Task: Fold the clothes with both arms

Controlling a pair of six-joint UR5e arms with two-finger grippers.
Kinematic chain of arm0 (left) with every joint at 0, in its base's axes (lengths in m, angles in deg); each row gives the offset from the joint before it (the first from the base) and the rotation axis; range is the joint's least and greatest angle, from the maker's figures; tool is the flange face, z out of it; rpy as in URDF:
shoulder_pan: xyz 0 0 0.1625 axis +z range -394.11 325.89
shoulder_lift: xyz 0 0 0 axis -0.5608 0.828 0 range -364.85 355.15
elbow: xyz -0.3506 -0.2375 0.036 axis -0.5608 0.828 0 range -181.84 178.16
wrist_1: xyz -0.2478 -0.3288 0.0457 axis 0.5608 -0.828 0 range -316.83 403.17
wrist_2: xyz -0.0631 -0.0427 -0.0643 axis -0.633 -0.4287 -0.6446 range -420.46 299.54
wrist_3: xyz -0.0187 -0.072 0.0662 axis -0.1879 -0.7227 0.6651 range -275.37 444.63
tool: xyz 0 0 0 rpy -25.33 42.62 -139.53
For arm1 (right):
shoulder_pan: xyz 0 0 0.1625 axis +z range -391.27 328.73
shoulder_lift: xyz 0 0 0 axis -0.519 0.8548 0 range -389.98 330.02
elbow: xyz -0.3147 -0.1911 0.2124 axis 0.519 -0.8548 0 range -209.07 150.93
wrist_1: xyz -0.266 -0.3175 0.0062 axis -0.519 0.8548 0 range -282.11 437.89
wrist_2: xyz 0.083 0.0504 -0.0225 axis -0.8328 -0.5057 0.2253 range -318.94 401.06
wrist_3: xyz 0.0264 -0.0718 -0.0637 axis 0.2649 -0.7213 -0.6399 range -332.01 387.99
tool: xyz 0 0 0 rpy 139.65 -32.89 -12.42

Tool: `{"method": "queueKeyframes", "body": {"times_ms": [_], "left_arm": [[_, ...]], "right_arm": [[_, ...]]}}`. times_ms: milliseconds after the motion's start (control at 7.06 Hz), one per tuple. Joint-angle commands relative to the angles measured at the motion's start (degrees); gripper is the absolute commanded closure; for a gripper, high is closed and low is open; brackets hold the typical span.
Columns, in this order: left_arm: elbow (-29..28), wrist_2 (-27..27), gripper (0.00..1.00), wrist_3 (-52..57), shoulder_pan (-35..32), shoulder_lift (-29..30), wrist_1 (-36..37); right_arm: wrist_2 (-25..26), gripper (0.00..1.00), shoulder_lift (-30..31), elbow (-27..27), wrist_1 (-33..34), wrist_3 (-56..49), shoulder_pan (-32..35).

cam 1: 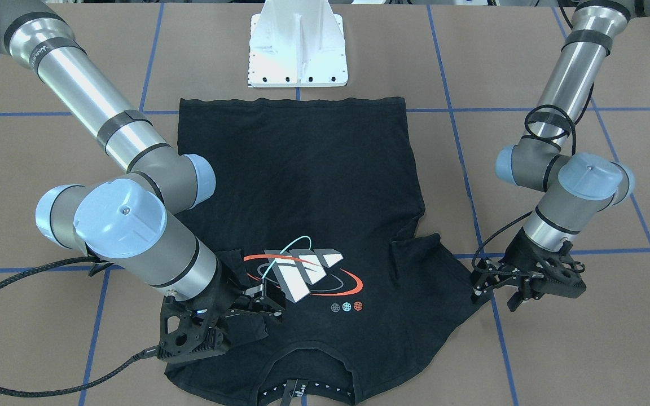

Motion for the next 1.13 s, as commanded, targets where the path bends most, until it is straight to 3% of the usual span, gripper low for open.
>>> {"method": "queueKeyframes", "body": {"times_ms": [0, 991], "left_arm": [[0.0, 0.5, 0.28, 0.0, 1.1, -0.2, 0.1], [-0.1, 0.4, 0.33, 2.0, 1.6, -1.3, 0.2]], "right_arm": [[0.1, 0.00, 0.2, 0.0, 0.0, -0.1, -0.2], [0.2, 0.00, 0.2, -0.1, 0.0, 1.1, -0.3]]}}
